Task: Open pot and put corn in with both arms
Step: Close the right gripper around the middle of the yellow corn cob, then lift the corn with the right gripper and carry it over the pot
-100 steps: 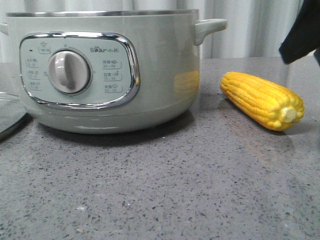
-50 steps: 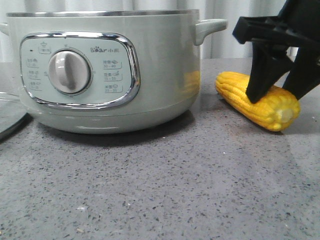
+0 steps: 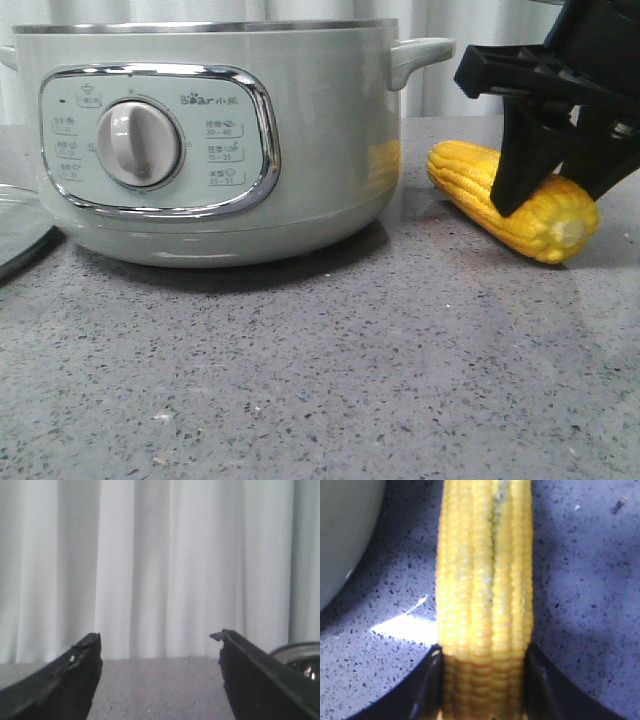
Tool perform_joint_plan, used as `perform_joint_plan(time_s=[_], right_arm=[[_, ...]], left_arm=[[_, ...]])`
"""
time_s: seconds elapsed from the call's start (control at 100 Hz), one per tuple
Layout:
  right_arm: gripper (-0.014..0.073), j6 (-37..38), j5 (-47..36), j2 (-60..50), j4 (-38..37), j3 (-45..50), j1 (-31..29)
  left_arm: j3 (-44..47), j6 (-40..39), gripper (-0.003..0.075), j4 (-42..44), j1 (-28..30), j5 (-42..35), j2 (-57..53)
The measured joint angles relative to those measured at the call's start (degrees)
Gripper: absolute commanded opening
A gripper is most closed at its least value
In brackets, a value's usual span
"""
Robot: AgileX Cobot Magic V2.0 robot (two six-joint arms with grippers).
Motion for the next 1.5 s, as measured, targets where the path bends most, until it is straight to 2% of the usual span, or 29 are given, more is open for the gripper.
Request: perform_joint_plan(time_s=[0.11,0.32,0.61,0.84,0.99,1.14,1.5], right_arm=[[0.0055,0.00,0.09,0.09,0.00,0.00,0.00],[0.0051,0.00,1.64,-1.26,-0.72,0.00,0.00],[0.0052,0.43,6.43,-12.81,-2.35,0.07,-3.60],[0.0052,0.56,11.18,-18.54,-2.58,-8.25,-5.45],[0.0052,0.56,10.81,-18.59,-1.04,-15.26,-2.49],[0.0052,0.56,9.21,-14.81,0.14,-20.12,3.00],[0.0052,0.56,6.46,4.75,0.85,-31.43,13.57]], left_arm=[[-0.54,-0.24,0.0419,0.00,0.00,-2.88,-1.78],[-2.86,-0.57,0.0419,0.11,0.00,-3.71,-2.84],[-3.97,-0.57,0.0419,1.09,0.00,-3.89,-2.84],[-3.97,-2.76,0.0419,3.01,0.00,-3.89,-2.84],[-3.97,-3.29,0.0419,7.13,0.00,-4.10,-2.84],[-3.97,-3.42,0.0419,8.52,0.00,-4.31,-2.84],[-3.97,-3.79,0.0419,8.77,0.00,-4.53,-2.84]])
